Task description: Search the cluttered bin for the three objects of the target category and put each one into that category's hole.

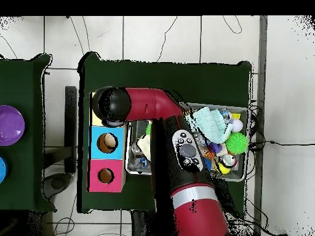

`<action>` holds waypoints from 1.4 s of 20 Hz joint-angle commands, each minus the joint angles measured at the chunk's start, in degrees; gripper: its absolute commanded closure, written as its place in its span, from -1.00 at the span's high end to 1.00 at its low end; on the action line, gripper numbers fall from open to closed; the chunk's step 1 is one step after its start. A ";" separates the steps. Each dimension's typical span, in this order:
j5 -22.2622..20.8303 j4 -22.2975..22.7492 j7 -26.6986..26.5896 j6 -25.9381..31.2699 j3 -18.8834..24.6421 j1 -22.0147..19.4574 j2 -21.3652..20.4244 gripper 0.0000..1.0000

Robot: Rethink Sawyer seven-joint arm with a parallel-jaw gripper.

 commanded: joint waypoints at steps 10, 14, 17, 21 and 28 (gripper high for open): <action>-1.96 0.54 -0.44 -3.32 3.91 -0.88 8.91 -1.00; -2.03 1.23 -0.36 -5.00 4.41 -1.19 8.95 -1.00; -2.27 1.84 -0.35 -6.90 4.77 -1.47 8.87 -1.00; -2.33 1.92 -0.26 -7.98 4.99 -1.55 9.01 -1.00; -2.19 3.20 -0.87 -15.99 8.43 -3.64 9.34 -1.00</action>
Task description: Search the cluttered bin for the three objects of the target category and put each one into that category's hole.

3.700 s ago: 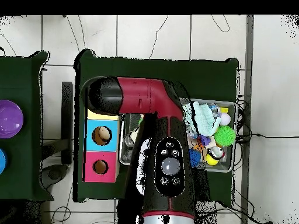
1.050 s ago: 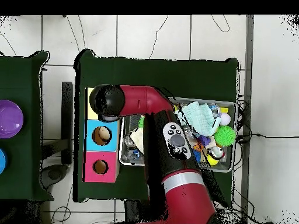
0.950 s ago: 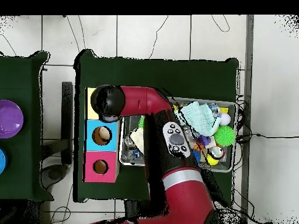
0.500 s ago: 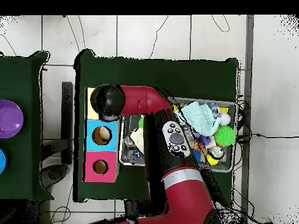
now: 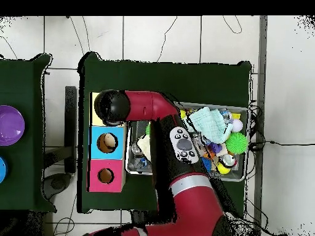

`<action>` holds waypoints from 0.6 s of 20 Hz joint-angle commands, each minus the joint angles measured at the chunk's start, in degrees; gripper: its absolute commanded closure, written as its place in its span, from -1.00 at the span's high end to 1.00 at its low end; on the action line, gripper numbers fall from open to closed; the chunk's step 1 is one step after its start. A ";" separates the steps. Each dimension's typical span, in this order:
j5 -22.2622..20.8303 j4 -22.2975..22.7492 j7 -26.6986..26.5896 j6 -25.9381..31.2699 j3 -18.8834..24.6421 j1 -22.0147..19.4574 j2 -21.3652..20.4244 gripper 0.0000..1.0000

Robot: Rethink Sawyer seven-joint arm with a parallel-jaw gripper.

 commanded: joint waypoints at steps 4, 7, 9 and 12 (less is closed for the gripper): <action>-2.17 3.39 -1.12 -8.49 7.47 -3.57 5.35 -1.00; -2.38 2.74 -0.69 -5.72 6.37 -3.03 4.56 -1.00; -3.15 2.30 0.37 -5.01 4.42 -2.15 3.67 -1.00; -3.76 4.17 0.73 -3.82 3.58 -2.45 0.53 -1.00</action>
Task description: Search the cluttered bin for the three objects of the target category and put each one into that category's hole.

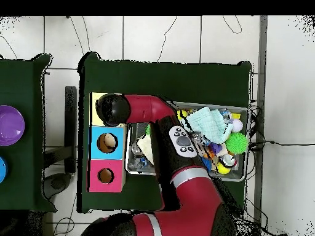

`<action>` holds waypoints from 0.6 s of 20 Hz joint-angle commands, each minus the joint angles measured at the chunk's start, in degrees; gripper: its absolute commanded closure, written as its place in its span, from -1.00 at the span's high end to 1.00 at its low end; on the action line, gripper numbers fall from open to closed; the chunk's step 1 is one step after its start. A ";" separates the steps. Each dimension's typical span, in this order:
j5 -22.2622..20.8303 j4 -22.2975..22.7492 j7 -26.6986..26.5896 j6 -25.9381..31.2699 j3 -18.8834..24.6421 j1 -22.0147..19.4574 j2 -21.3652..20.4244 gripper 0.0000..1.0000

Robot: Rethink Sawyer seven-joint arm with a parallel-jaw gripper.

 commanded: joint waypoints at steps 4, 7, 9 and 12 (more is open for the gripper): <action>-2.47 4.16 0.49 3.10 1.03 -1.38 -3.80 -1.00; -2.30 3.24 0.54 3.97 1.01 -1.17 -3.77 -1.00; -2.05 3.19 0.47 4.10 1.38 -1.37 -4.16 -1.00; -1.73 4.54 0.51 3.94 1.98 -1.76 -5.49 -1.00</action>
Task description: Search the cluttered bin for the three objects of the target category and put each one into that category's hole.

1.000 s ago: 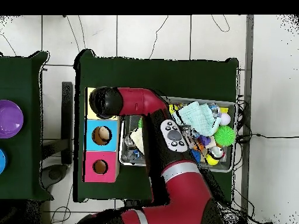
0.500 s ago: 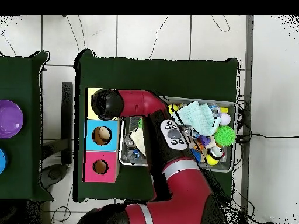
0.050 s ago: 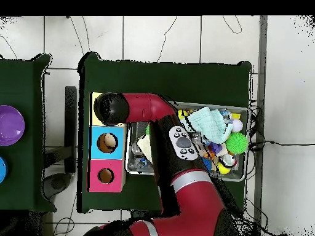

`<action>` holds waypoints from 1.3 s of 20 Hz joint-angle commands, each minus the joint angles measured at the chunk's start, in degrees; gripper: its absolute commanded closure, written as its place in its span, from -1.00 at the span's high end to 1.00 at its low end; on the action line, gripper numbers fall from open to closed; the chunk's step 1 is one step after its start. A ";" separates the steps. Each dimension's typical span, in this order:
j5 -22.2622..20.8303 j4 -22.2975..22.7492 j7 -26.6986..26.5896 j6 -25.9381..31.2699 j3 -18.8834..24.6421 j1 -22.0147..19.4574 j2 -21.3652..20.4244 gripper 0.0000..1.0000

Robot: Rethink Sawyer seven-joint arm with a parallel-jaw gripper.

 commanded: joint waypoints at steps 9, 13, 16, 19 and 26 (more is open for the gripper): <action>-0.65 2.52 1.03 13.55 -0.77 -0.59 -5.43 -1.00; -1.25 0.80 2.53 17.22 -2.54 0.39 -6.49 -1.00; -2.02 -1.52 4.17 18.90 -4.22 1.37 -6.68 -1.00; -4.04 -3.85 5.57 20.23 -7.03 2.72 -6.36 -1.00; -10.29 -6.34 8.80 13.97 -14.22 6.24 -7.78 -1.00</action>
